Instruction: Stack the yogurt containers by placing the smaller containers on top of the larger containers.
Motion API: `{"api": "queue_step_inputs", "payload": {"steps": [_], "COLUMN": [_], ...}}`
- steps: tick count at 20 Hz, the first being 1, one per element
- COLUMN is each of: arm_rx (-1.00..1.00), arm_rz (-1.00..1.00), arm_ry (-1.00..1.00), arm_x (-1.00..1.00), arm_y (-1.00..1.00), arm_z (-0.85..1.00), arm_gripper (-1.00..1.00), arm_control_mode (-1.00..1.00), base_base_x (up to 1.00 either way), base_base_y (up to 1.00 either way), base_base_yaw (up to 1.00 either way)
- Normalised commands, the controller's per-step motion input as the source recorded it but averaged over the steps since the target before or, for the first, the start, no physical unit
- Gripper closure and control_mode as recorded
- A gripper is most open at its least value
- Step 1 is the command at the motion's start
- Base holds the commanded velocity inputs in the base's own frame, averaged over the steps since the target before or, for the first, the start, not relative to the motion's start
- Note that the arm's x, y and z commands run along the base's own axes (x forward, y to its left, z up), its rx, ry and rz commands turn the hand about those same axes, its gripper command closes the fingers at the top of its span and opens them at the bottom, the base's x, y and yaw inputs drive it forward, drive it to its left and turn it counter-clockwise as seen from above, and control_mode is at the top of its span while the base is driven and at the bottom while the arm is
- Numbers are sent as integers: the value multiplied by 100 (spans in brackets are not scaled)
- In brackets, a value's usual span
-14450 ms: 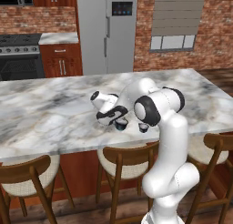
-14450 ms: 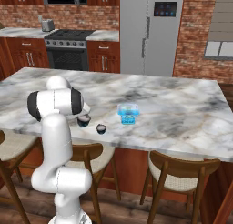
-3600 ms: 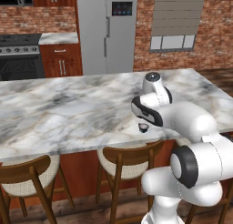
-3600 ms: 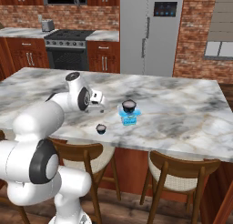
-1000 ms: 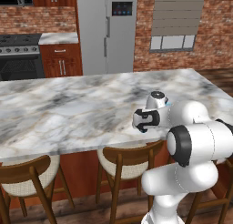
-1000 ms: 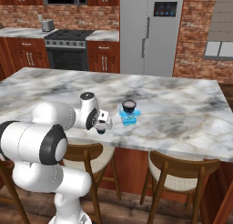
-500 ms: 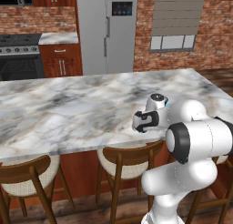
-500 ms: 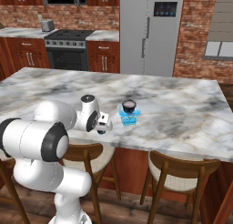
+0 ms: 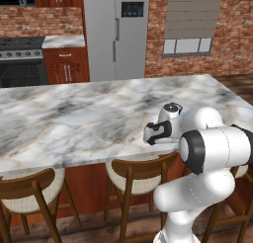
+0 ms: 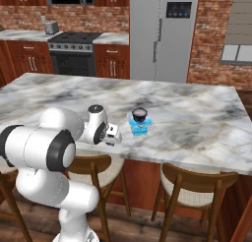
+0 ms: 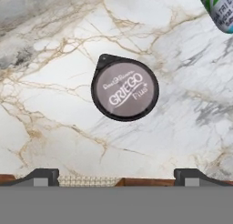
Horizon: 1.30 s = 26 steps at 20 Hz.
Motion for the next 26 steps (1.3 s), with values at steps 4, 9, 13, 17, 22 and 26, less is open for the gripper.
{"api": "queue_step_inputs", "payload": {"steps": [4, 9, 13, 17, 22, 26], "arm_rx": [2, 1, 1, 2, 2, 2], "arm_rz": [0, 0, 0, 0, 0, 0], "arm_ry": [0, 0, 0, 0, 0, 0], "arm_x": [0, 0, 0, 0, 0, 9], "arm_y": [0, 0, 0, 0, 0, 0], "arm_z": [-8, -6, -3, 0, 0, 0], "arm_gripper": [-100, -100, -100, -100, -100, -100], "arm_control_mode": [-100, -100, -100, -100, -100, -100], "base_base_x": [0, 0, 0, 0, 0, 0], "base_base_y": [0, 0, 0, 0, 0, 0], "base_base_yaw": [0, 0, 0, 0, 0, 0]}}
